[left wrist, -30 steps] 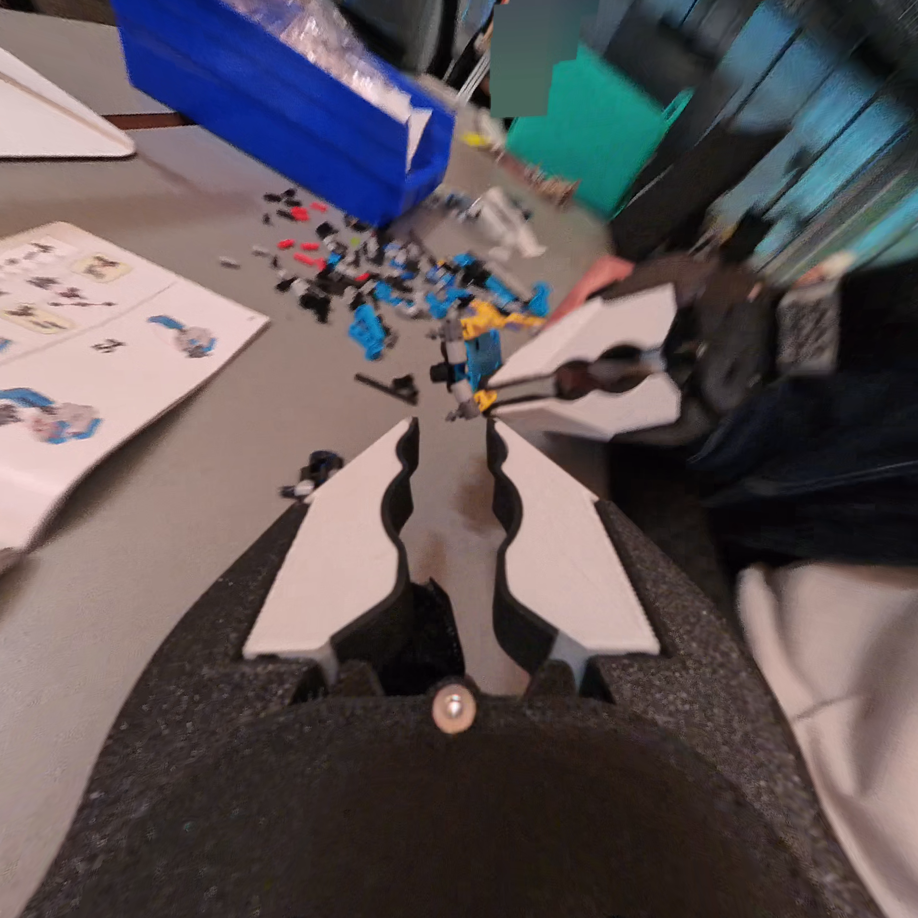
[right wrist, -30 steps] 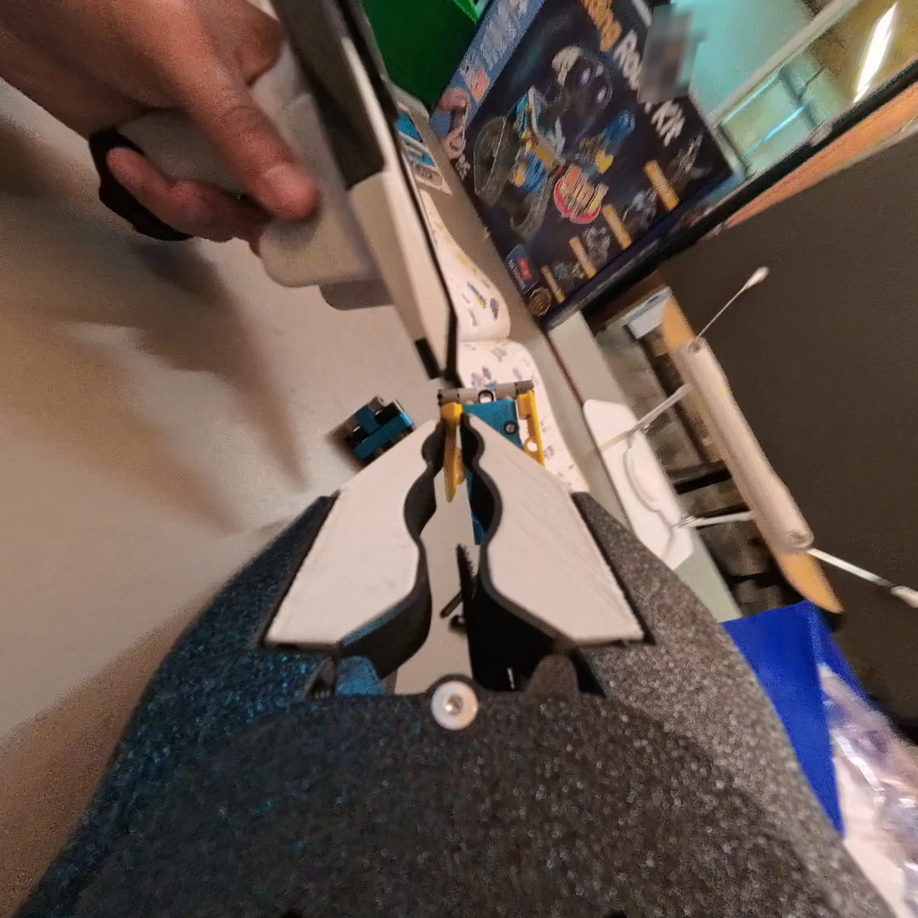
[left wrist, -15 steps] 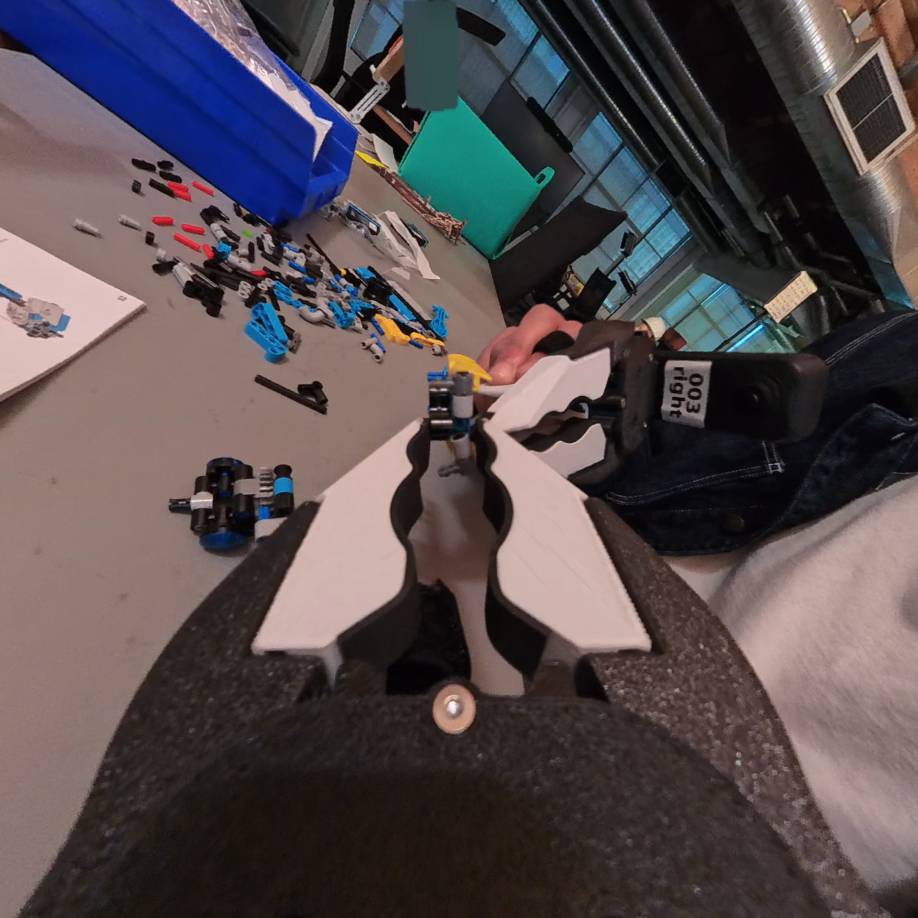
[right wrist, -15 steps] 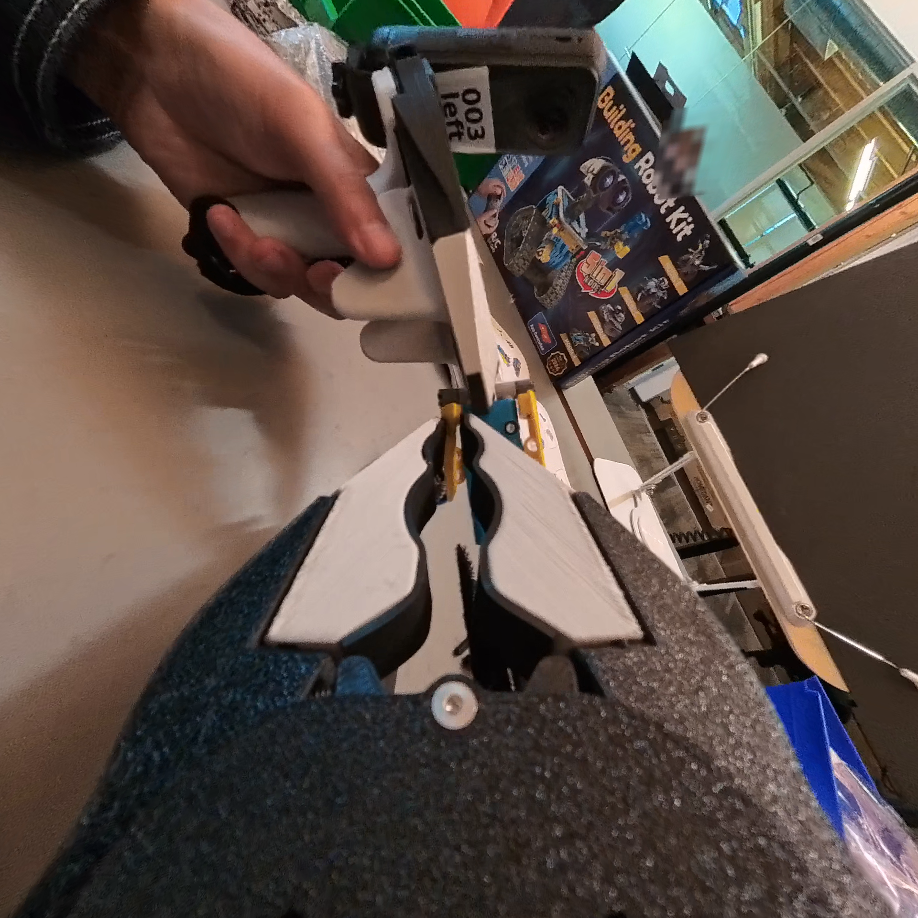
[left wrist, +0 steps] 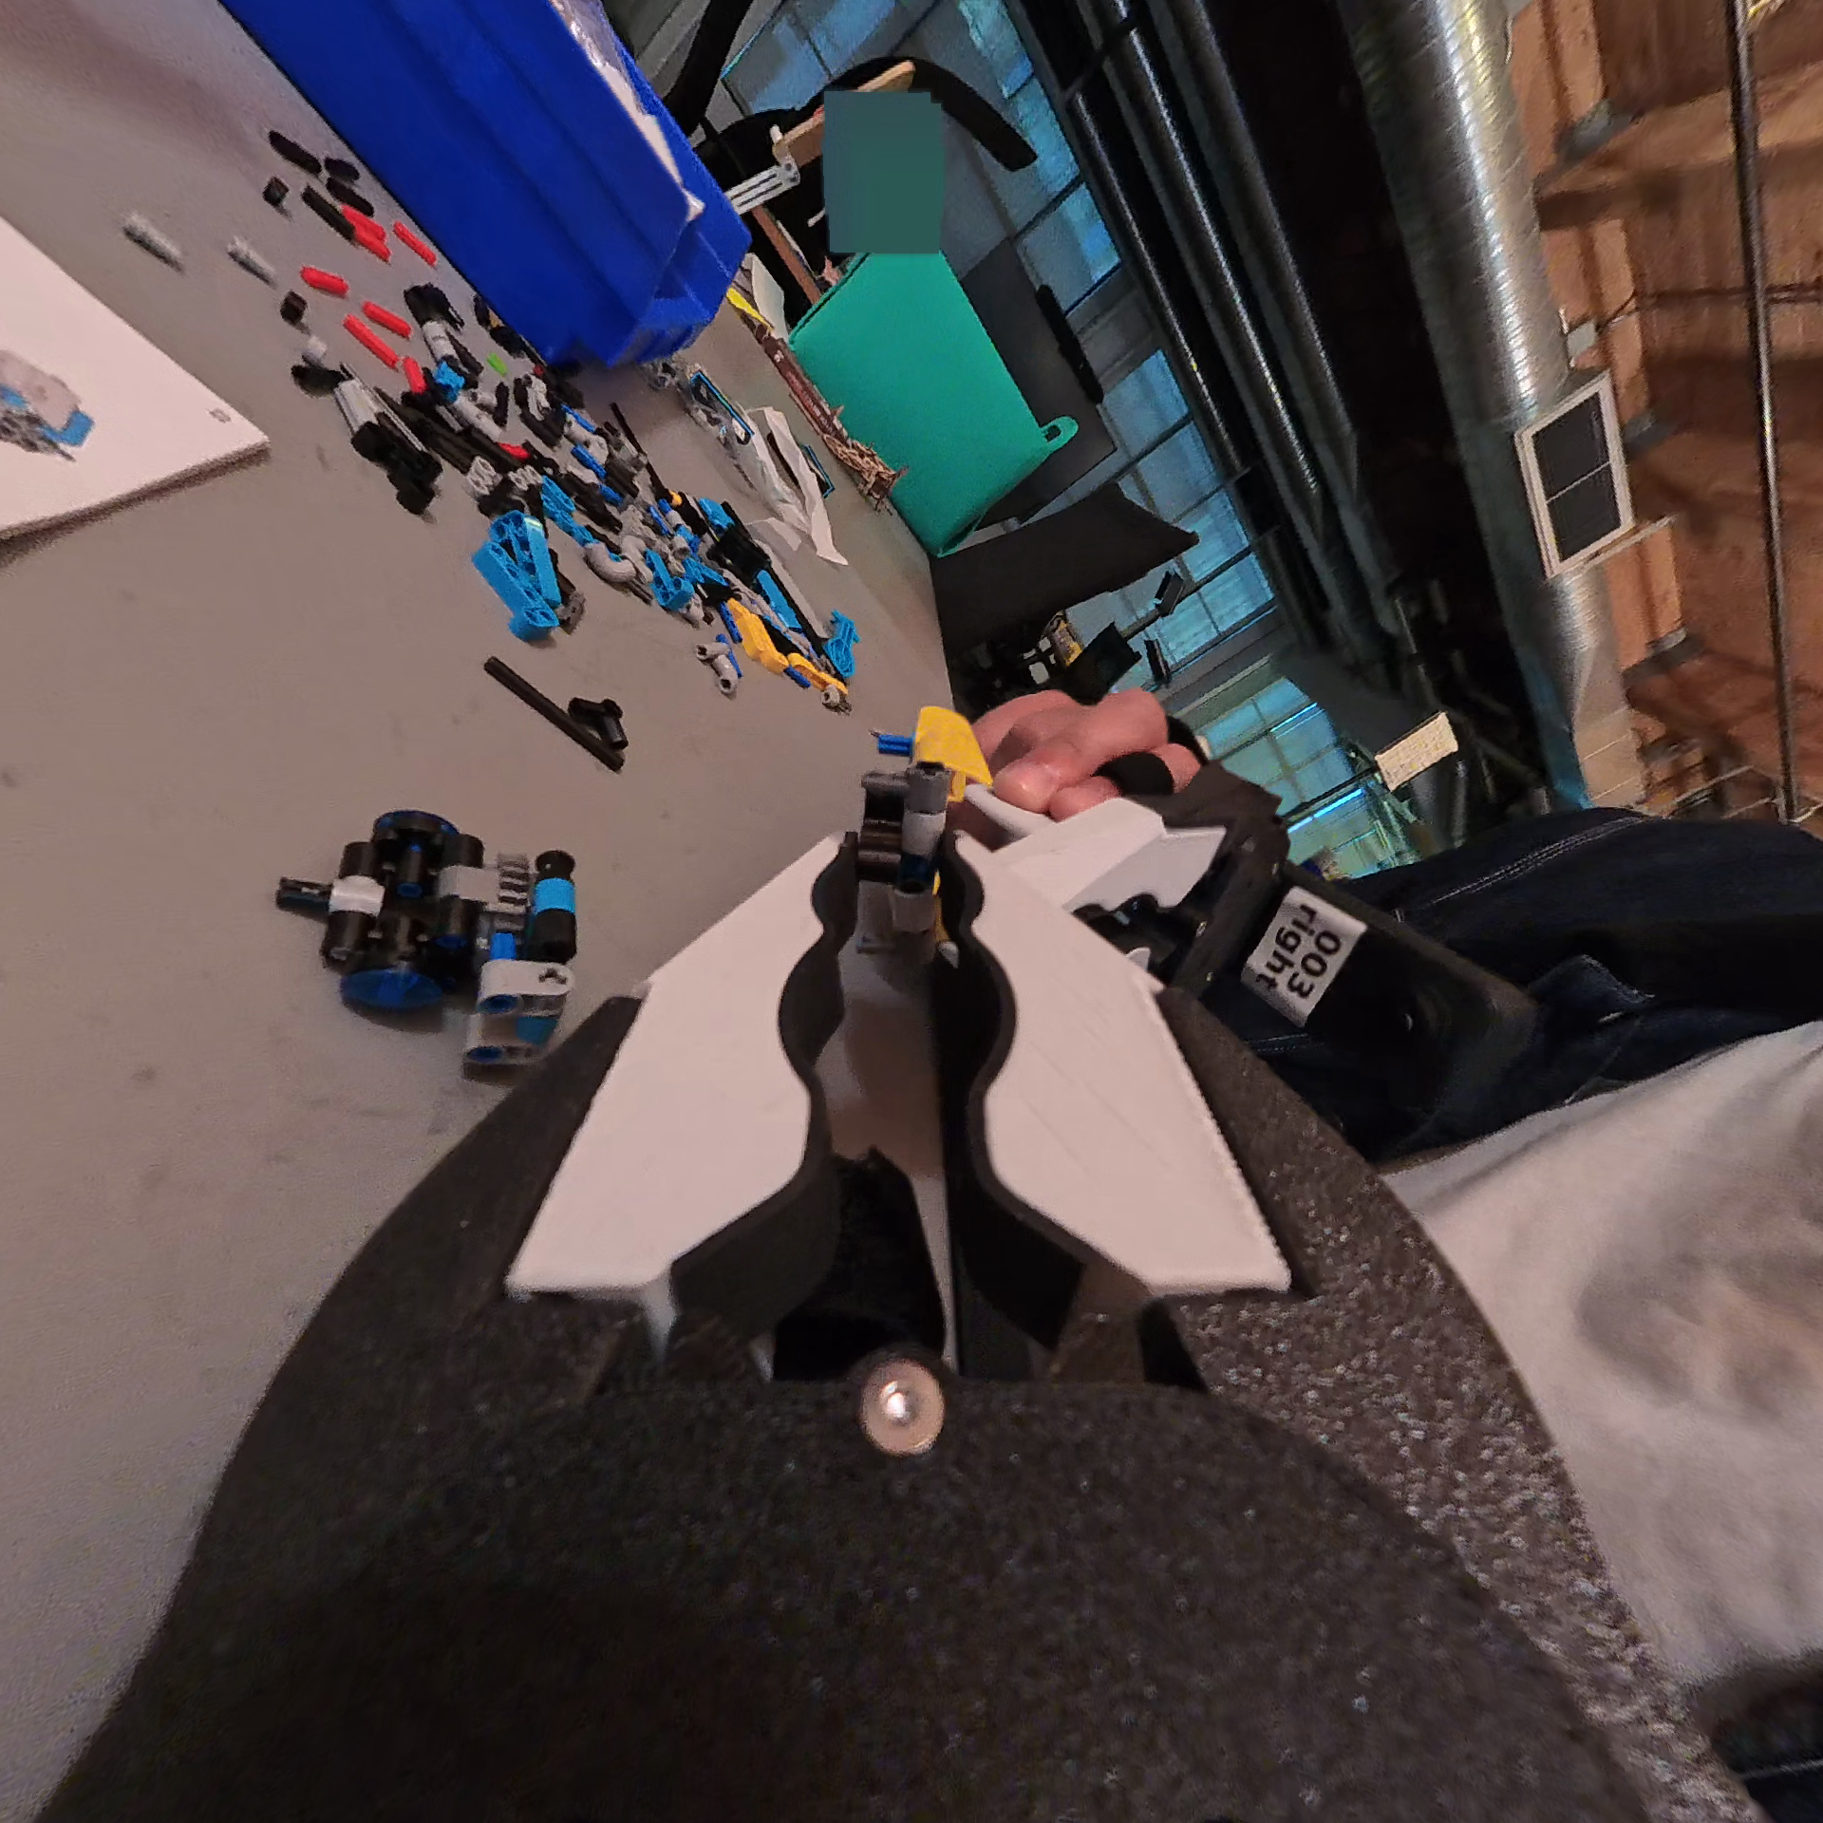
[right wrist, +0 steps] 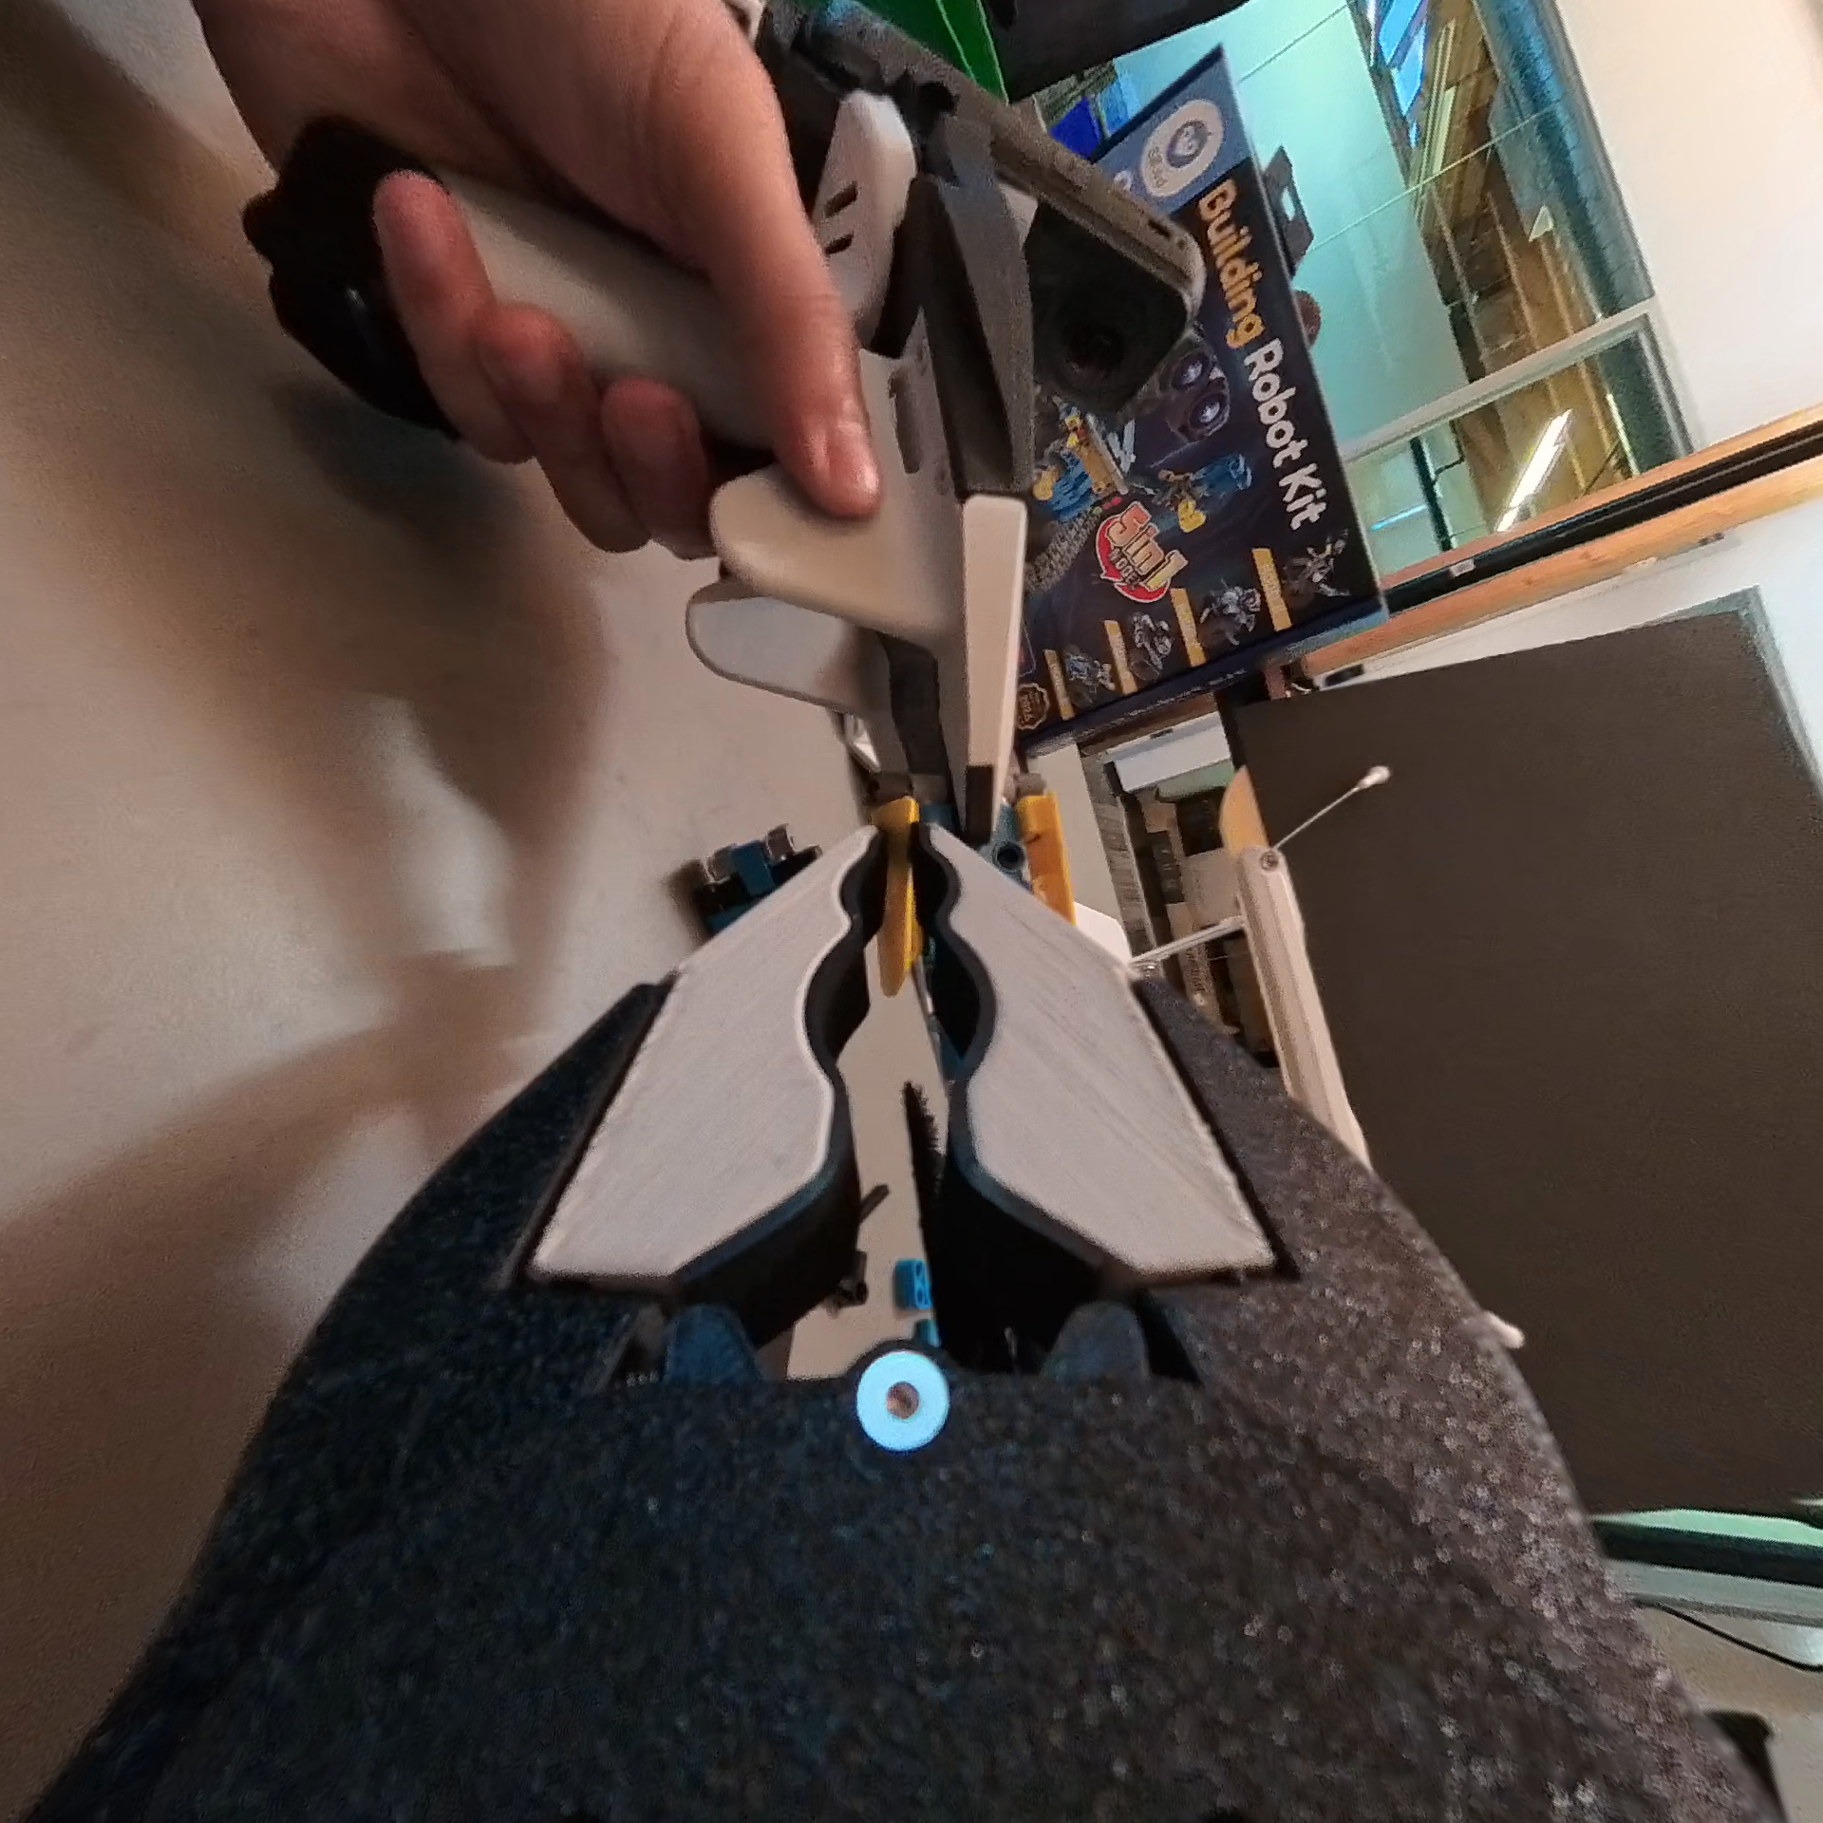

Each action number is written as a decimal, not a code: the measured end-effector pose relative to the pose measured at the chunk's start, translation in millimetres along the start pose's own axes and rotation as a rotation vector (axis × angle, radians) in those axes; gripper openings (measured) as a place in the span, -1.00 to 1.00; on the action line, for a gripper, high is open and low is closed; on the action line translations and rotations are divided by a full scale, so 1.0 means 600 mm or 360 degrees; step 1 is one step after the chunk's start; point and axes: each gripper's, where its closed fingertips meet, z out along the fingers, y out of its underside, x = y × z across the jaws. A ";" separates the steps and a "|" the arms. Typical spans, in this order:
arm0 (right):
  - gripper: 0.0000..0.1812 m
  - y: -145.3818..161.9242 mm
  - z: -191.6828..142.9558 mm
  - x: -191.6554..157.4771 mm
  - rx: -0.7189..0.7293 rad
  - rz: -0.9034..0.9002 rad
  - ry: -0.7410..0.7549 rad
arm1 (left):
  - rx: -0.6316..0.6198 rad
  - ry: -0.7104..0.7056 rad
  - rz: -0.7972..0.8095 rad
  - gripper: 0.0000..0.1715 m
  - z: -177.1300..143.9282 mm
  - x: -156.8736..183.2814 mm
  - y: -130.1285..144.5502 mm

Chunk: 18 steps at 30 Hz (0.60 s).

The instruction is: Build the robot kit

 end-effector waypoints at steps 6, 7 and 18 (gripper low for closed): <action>-0.94 0.001 0.001 0.000 -0.0002 0.0011 0.0010 | 0.0007 0.0015 -0.0078 -0.82 -0.001 -0.003 0.000; -0.94 0.003 0.003 -0.001 -0.0009 -0.0011 0.0016 | 0.0006 -0.0001 -0.0078 -0.82 -0.001 -0.006 0.000; -0.33 0.038 0.025 0.008 -0.0090 0.0552 -0.0092 | -0.0114 -0.0441 0.0237 -0.82 -0.008 -0.048 0.011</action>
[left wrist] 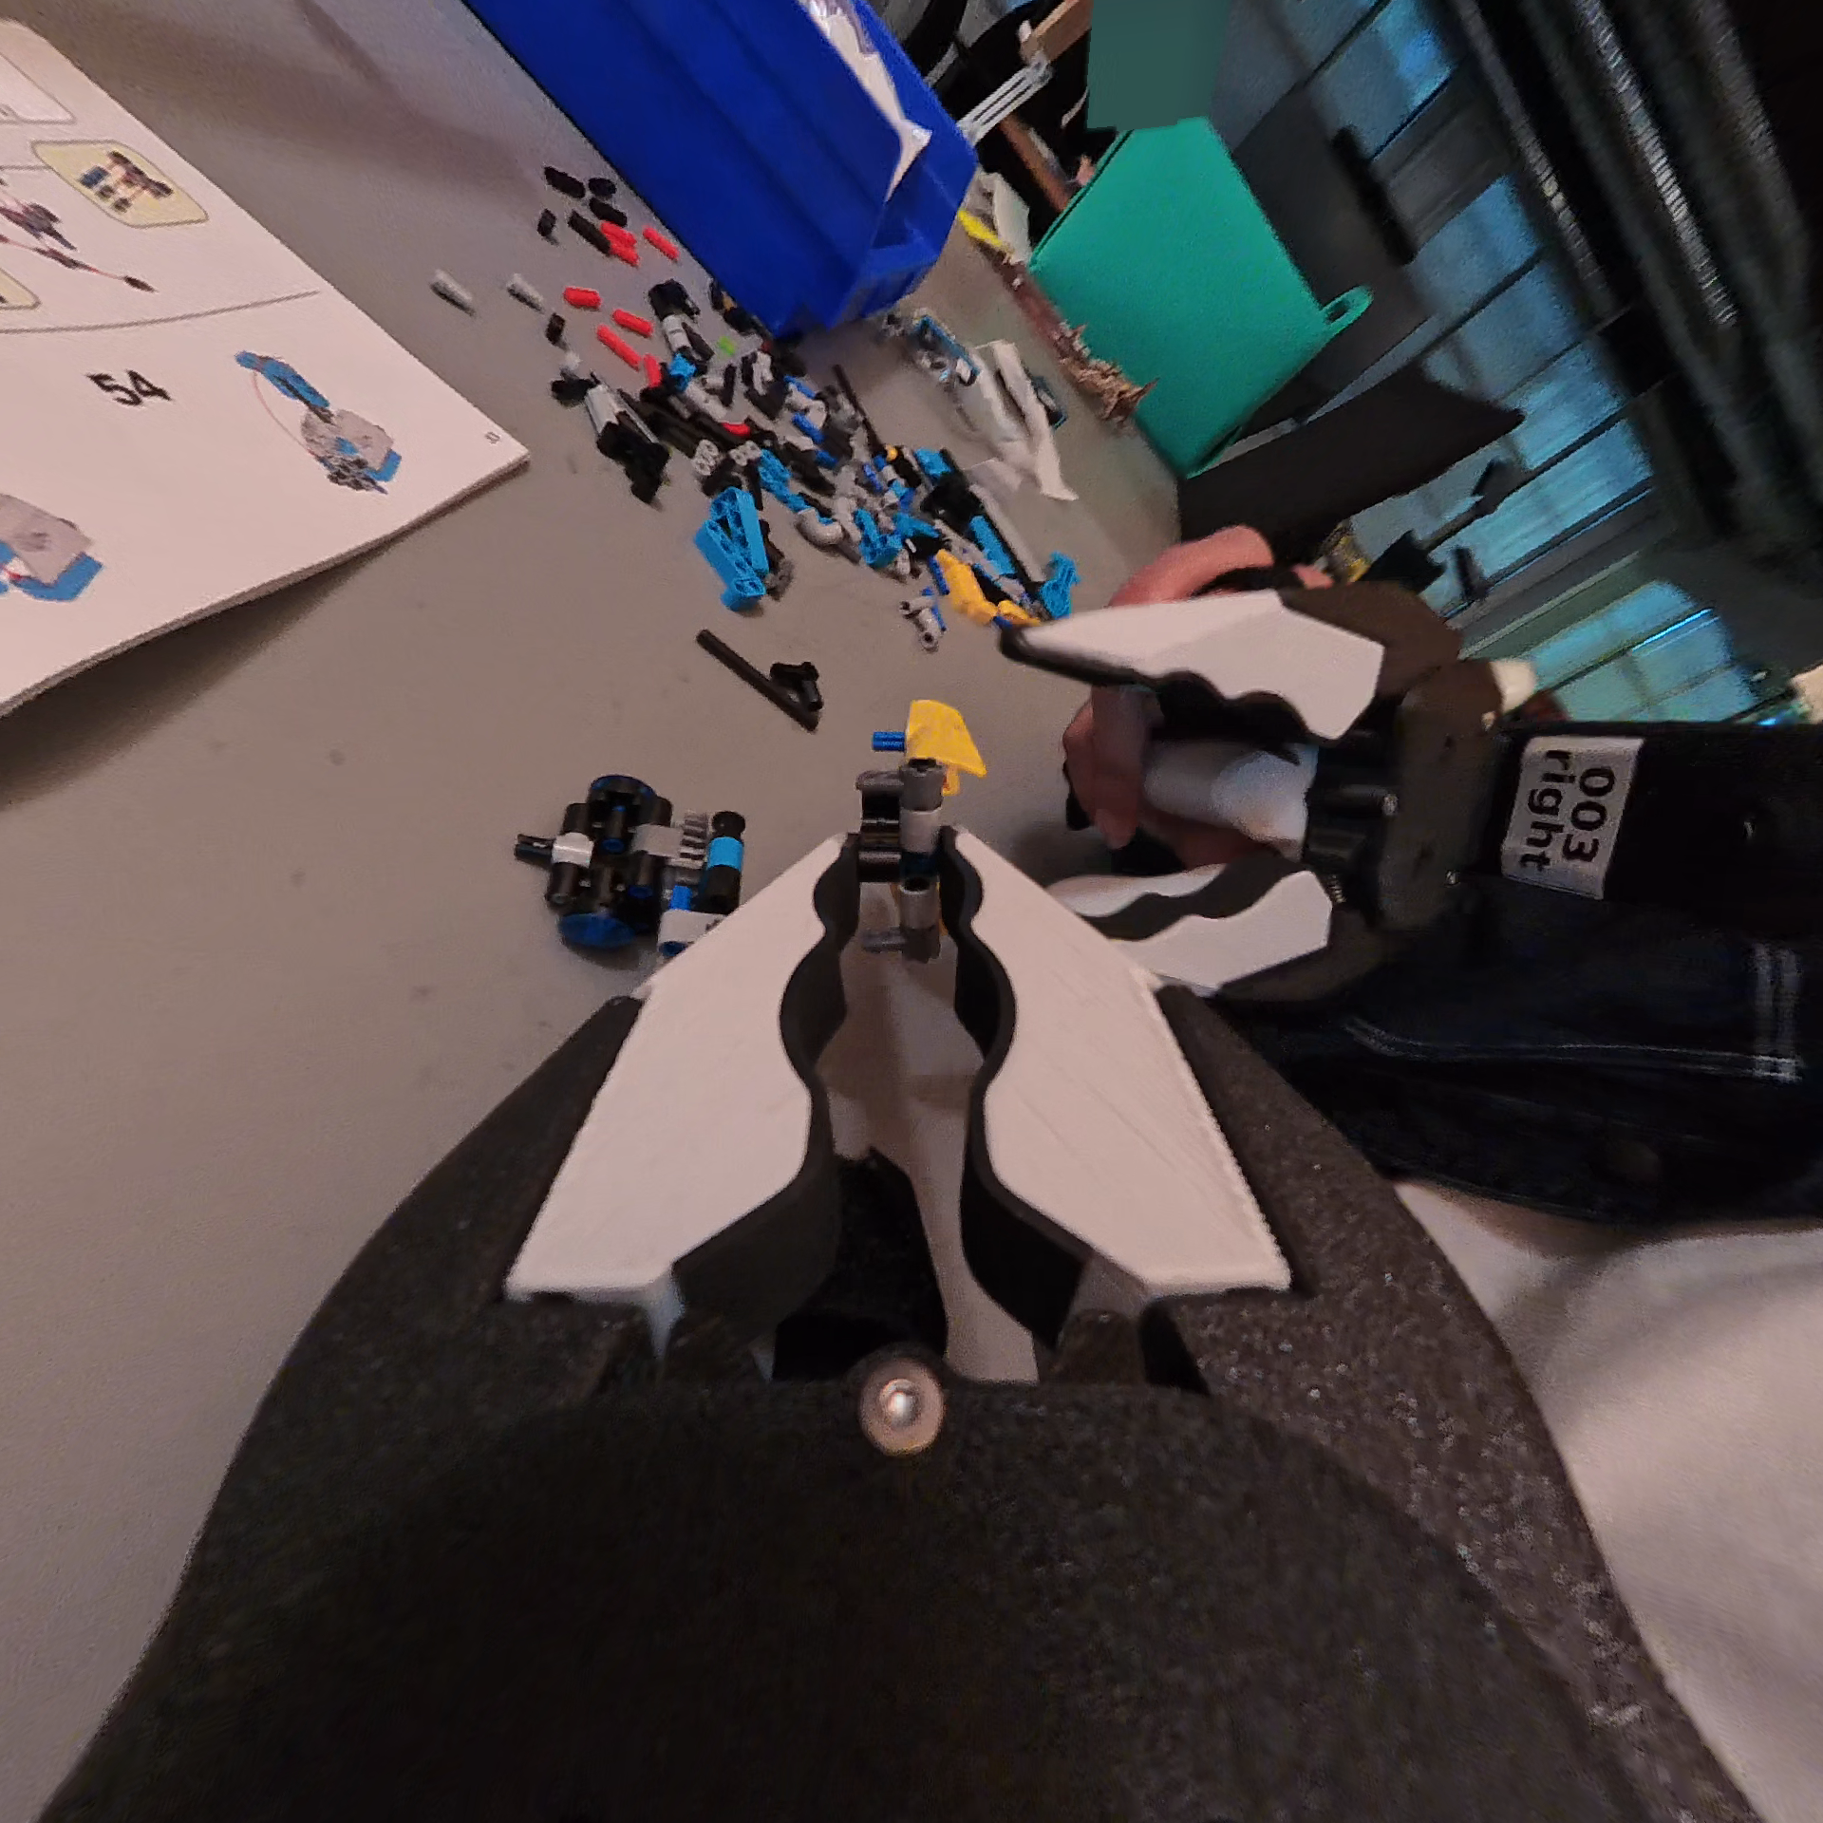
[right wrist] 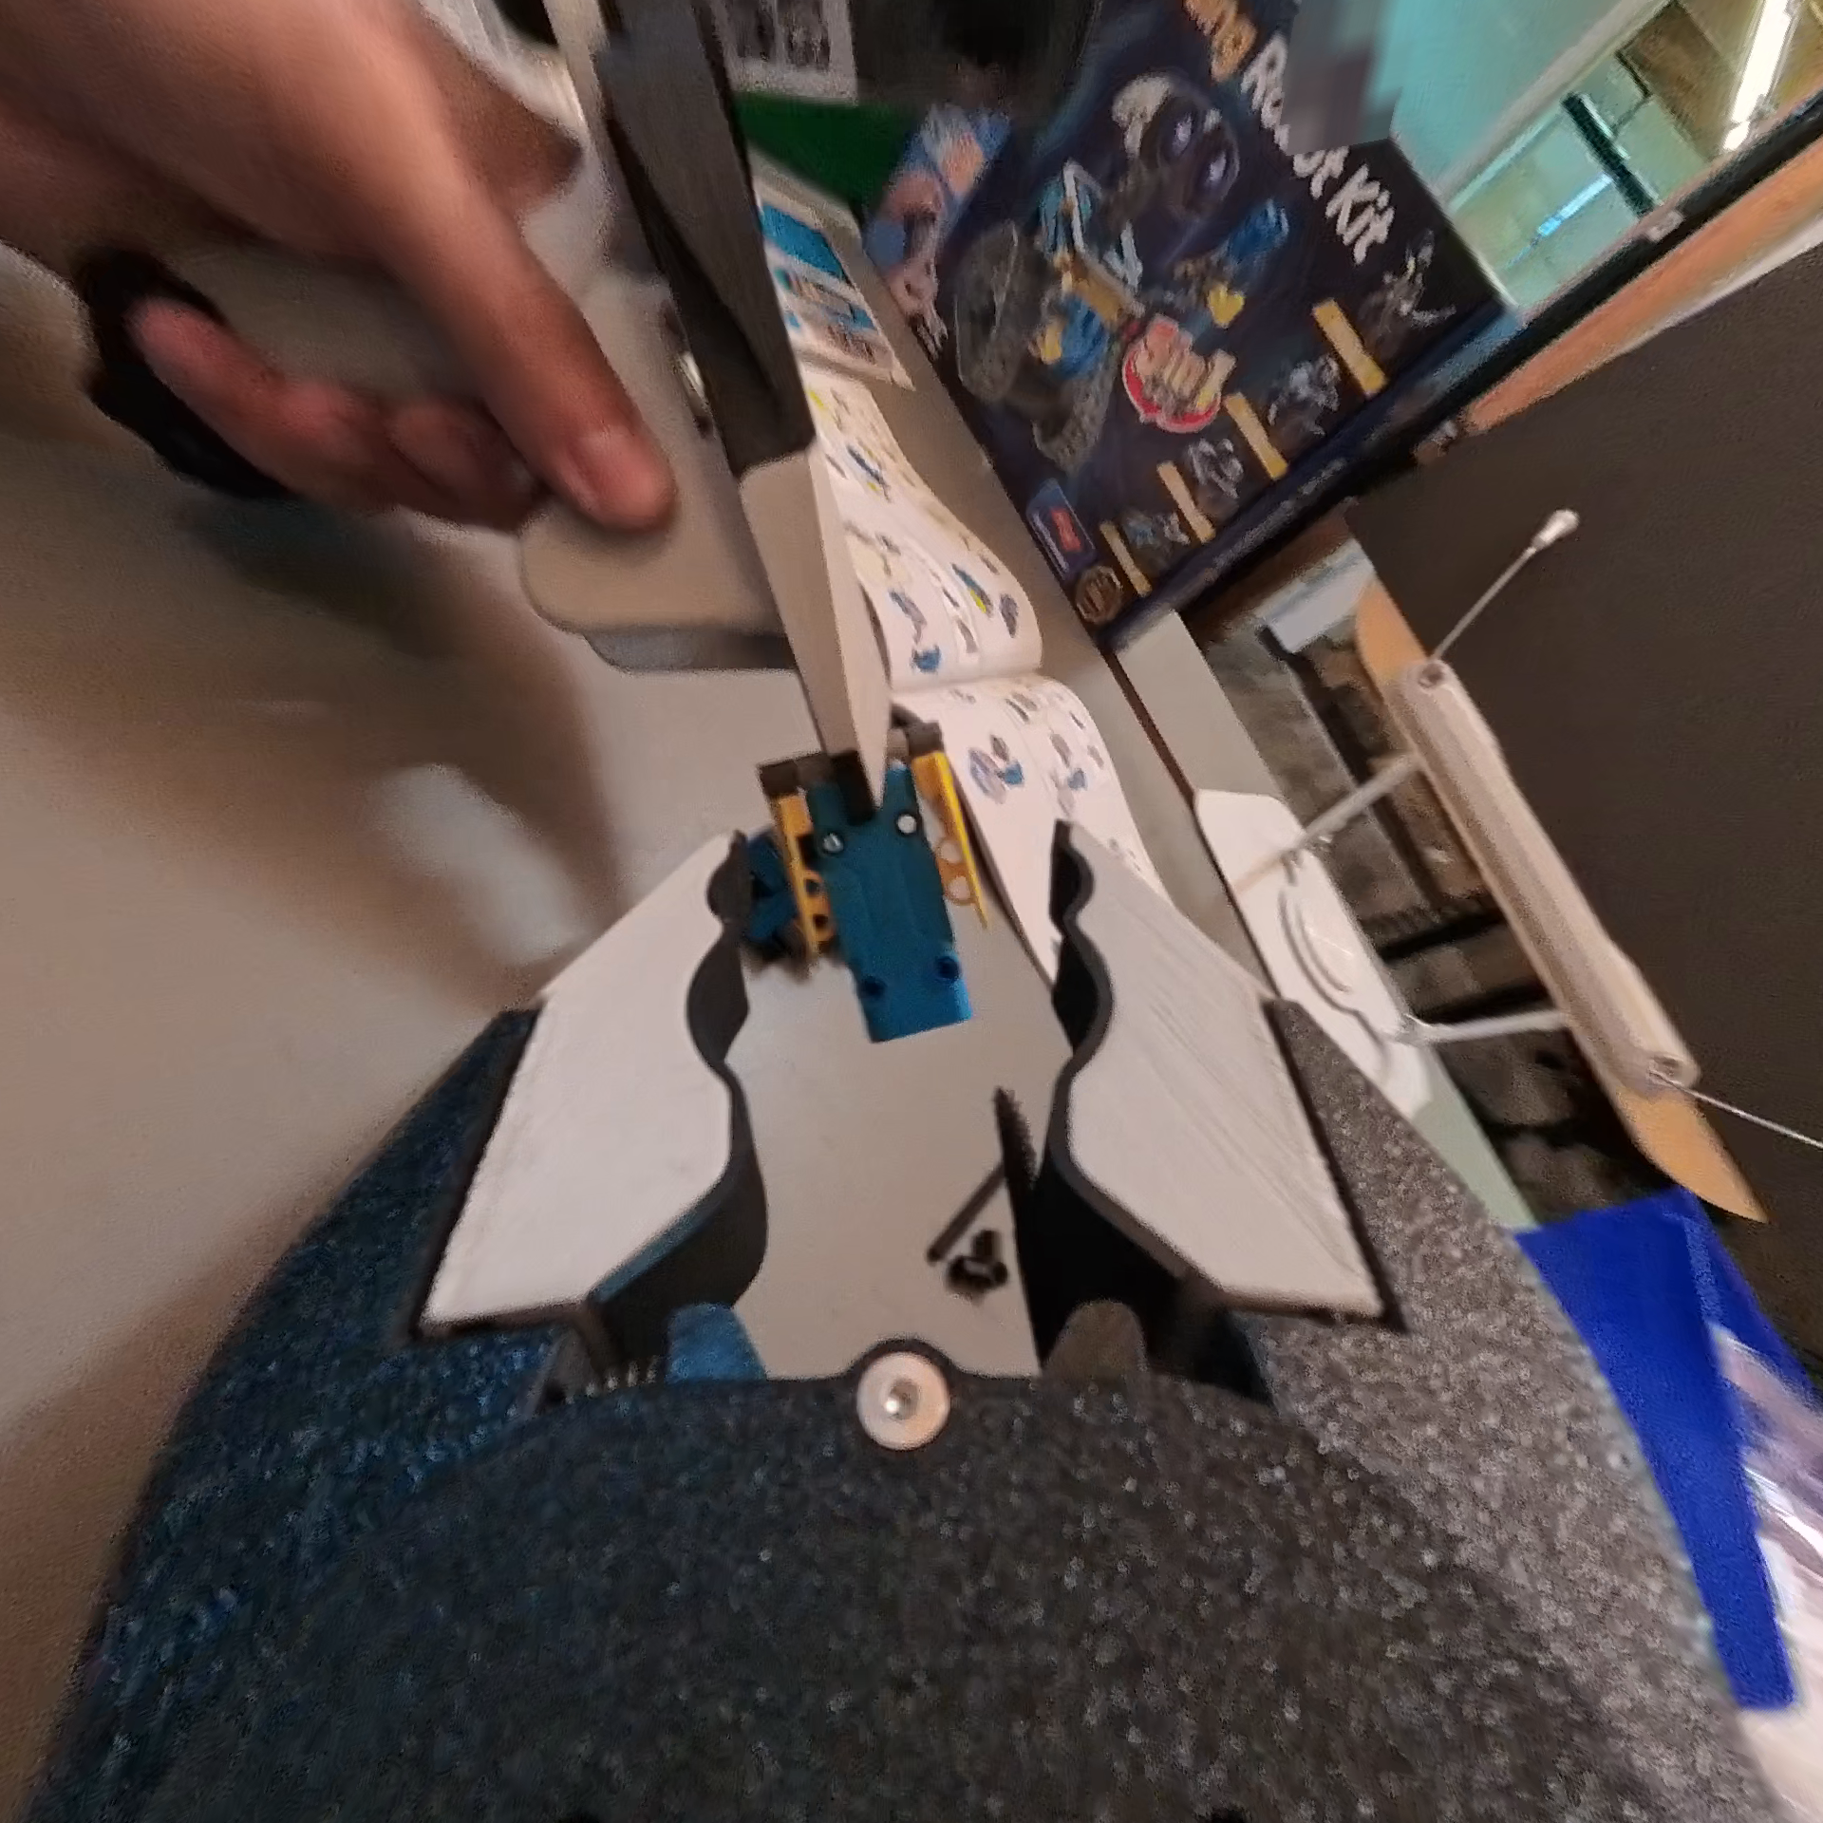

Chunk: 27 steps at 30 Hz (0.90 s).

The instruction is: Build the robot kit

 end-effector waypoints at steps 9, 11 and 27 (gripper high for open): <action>-0.38 0.005 0.010 -0.034 -0.0108 -0.0188 -0.0045 | -0.0077 -0.0161 0.0058 -0.82 0.022 0.010 0.021; -0.45 0.005 0.010 -0.036 -0.0114 -0.0223 -0.0028 | -0.0078 -0.0169 0.0045 -0.82 0.022 0.012 0.022; -0.56 0.018 -0.003 0.018 -0.0010 0.0786 -0.0445 | -0.0113 -0.0313 0.0314 -0.50 -0.033 -0.058 -0.004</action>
